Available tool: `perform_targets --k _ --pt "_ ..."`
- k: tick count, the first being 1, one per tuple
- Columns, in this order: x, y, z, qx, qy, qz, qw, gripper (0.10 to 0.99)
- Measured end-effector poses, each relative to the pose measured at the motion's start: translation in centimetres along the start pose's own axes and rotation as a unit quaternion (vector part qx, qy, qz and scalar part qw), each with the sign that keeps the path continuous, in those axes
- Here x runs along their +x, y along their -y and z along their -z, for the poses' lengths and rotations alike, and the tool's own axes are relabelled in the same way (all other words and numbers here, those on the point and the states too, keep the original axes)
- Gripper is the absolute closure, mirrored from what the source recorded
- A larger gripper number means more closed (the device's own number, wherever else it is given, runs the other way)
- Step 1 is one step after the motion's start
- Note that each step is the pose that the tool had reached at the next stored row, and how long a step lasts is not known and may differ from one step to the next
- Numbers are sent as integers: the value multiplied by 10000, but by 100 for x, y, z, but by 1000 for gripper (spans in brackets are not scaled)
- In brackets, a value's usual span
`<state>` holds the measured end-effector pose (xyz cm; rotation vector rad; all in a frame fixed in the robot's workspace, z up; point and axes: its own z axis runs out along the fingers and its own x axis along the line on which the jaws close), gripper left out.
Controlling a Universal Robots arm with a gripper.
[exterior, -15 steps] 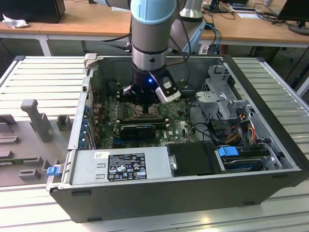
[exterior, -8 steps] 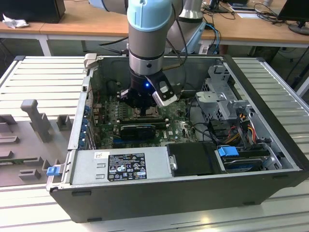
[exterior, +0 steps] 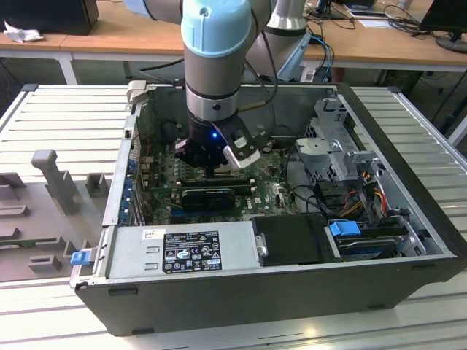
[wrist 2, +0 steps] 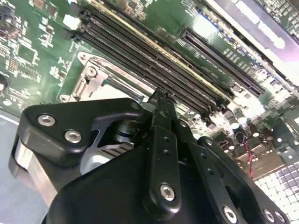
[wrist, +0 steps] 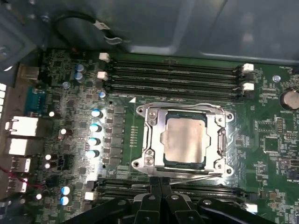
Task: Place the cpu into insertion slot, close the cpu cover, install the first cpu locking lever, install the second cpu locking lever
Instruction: 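Install the second cpu locking lever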
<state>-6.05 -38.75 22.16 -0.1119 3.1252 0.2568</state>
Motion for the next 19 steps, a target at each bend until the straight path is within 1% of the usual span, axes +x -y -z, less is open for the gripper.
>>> perform_targets --k 2,3,5,8,10,13,16,17,19 --pt "28 1 -3 -32 -6 52 10000 980" --pt "58 1 -8 -58 -8 75 10000 980" --pt "83 4 -19 -95 -8 92 9999 980" --pt "112 13 -80 -178 -7 126 9998 980" --pt "138 20 -102 -261 -3 140 9996 980" --pt "154 41 -128 -313 1 142 9994 980" --pt "160 71 -175 -372 6 141 9992 980" --pt "160 73 -181 -398 8 141 9991 980" --pt "160 78 -203 -475 14 142 9988 980"
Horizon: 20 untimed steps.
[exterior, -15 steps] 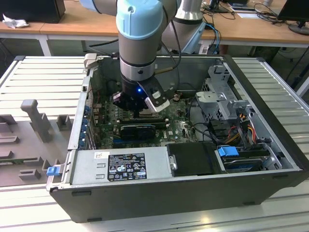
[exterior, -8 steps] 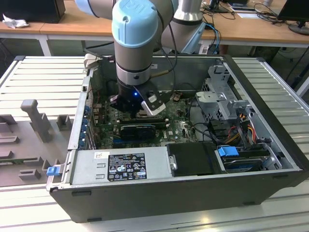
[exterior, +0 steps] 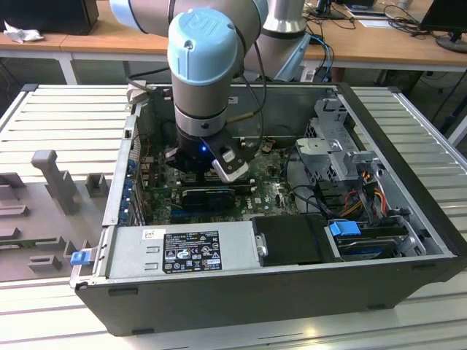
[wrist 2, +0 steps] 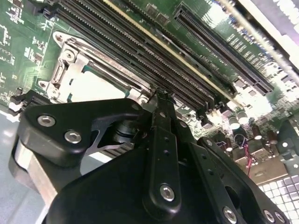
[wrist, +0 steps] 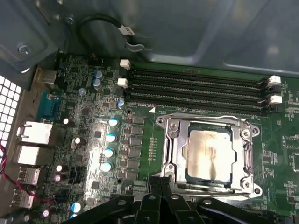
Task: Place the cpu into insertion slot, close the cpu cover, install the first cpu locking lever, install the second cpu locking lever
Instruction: 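Install the second cpu locking lever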
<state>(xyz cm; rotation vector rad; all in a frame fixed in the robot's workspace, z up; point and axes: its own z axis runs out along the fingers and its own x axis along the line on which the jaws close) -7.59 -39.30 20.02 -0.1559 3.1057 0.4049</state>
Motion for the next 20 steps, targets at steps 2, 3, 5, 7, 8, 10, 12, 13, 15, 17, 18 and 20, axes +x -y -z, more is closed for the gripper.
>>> perform_targets --k 2,3,5,7,8,10,12,13,15,17,18,20 --pt "1 3 -13 -75 9 1 10000 980" --pt "1 5 -19 -101 11 1 9999 980" --pt "5 9 -40 -140 15 2 9999 980" --pt "20 10 -42 -165 17 3 9999 980" --pt "20 4 -19 -166 18 4 9999 980" --pt "20 -21 74 -165 17 3 9999 980" --pt "18 -51 188 -165 17 3 9999 980" --pt "18 -63 234 -165 17 3 9999 980" --pt "16 -91 338 -165 17 3 9999 980" --pt "15 -106 396 -165 17 3 9999 980" --pt "15 -110 409 -165 17 3 9999 980" --pt "14 -116 434 -165 17 3 9999 980"
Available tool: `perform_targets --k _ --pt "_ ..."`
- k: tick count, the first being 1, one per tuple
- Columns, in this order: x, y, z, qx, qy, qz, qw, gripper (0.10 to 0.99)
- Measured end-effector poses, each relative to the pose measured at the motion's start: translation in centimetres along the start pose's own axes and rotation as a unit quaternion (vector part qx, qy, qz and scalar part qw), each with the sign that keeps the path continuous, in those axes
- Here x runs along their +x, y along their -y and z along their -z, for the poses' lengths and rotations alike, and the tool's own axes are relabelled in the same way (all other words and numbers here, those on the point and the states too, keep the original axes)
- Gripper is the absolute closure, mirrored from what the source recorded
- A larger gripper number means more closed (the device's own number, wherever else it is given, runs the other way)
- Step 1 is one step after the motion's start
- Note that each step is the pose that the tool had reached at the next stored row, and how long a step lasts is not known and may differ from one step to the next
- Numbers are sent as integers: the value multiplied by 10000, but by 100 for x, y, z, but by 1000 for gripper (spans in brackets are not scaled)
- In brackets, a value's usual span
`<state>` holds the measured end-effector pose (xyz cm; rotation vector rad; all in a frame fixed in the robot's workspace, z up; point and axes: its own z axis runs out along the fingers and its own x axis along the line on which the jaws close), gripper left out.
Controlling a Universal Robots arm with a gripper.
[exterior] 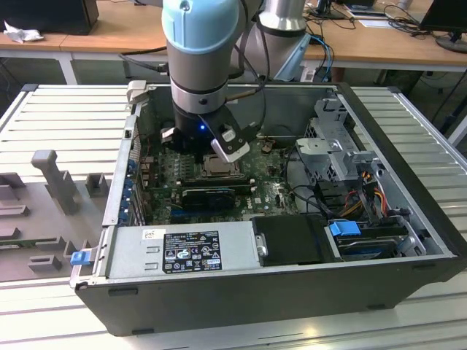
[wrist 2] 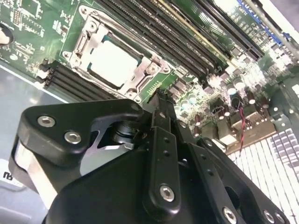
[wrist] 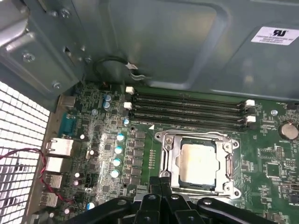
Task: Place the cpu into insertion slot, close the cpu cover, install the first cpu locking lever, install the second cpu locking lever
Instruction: 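Install the second cpu locking lever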
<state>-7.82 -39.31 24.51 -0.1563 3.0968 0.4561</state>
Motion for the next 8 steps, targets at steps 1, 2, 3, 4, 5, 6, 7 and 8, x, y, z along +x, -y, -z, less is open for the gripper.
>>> perform_targets --k 1,2,3,4,5,6,7,8 --pt "-1 -7 24 0 0 0 10000 980" --pt "-1 -12 38 0 0 0 10000 980" --pt "-1 -15 49 0 0 0 10000 980" --pt "-2 -18 59 -1 1 0 10000 980" --pt "-2 -18 59 -2 1 1 10000 980" --pt "-2 -19 61 0 0 0 10000 980" --pt "-2 -19 62 0 0 0 10000 980" --pt "-2 -19 62 0 1 0 10000 980"
